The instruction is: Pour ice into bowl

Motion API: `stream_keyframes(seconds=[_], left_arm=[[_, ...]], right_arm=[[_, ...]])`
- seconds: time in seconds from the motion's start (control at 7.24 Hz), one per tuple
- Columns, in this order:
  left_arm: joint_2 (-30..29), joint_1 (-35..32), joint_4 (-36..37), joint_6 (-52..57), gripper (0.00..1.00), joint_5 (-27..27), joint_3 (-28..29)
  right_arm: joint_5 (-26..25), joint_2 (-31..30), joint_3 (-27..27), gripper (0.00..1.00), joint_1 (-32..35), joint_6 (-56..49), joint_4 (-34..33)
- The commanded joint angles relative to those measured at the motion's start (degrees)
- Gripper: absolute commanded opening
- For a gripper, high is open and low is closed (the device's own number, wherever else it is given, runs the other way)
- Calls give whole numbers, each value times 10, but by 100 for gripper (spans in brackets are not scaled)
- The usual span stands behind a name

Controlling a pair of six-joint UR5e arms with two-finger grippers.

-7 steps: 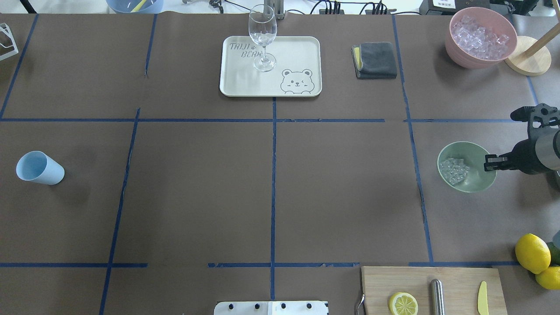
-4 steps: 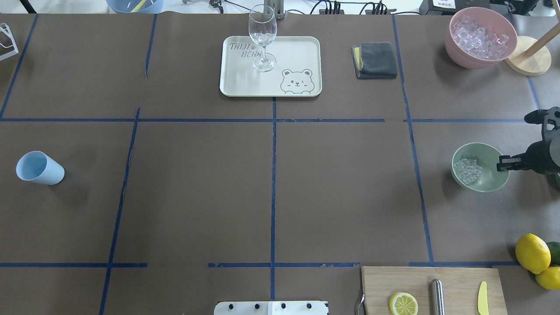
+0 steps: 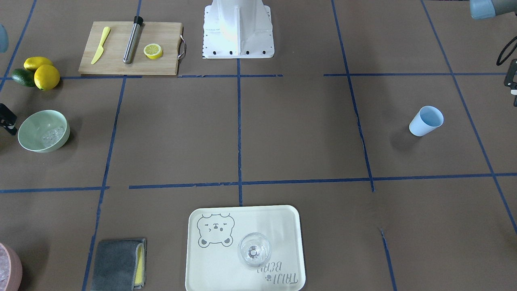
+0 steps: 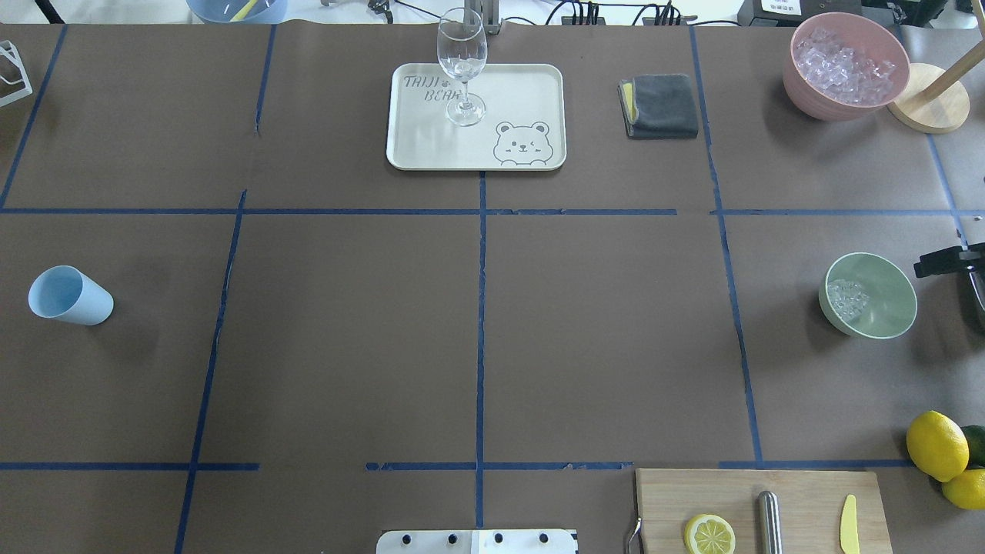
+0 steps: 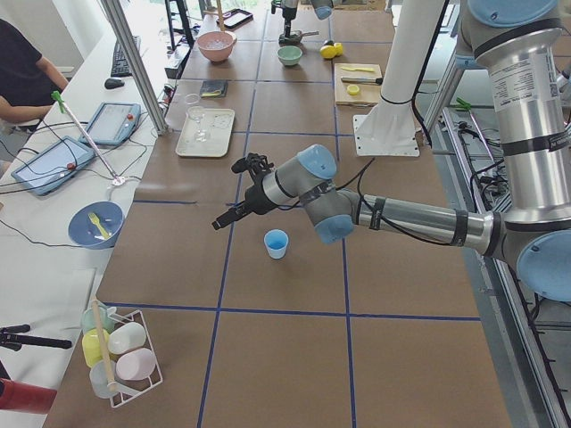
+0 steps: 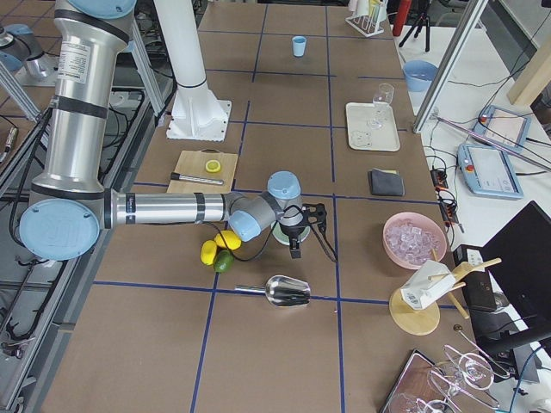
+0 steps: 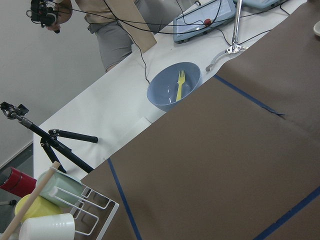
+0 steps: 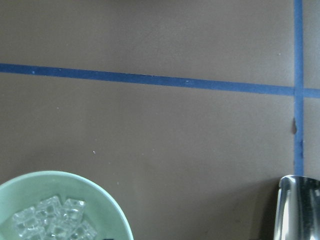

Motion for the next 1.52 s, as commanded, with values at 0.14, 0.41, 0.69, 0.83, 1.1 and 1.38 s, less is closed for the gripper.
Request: stream_keyframes(seconds=[0.14, 0.41, 0.69, 0.83, 1.1, 1.38], left_arm=[[-121, -64, 239, 93, 100, -24, 42], [-168, -83, 373, 94, 100, -105, 70], [-161, -146, 377, 124, 100, -252, 151], [-161, -152, 416, 140, 100, -280, 166], [-143, -157, 471, 123, 100, -316, 180], [-118, -157, 468, 120, 100, -314, 175]], right_arm=[[25, 14, 87, 100, 87, -184, -219], [106, 33, 85, 100, 180, -302, -307], [143, 28, 82, 100, 237, -371, -351], [166, 22, 82, 100, 242, -362, -350], [164, 30, 53, 100, 241, -353, -343], [167, 22, 37, 100, 241, -350, -341]])
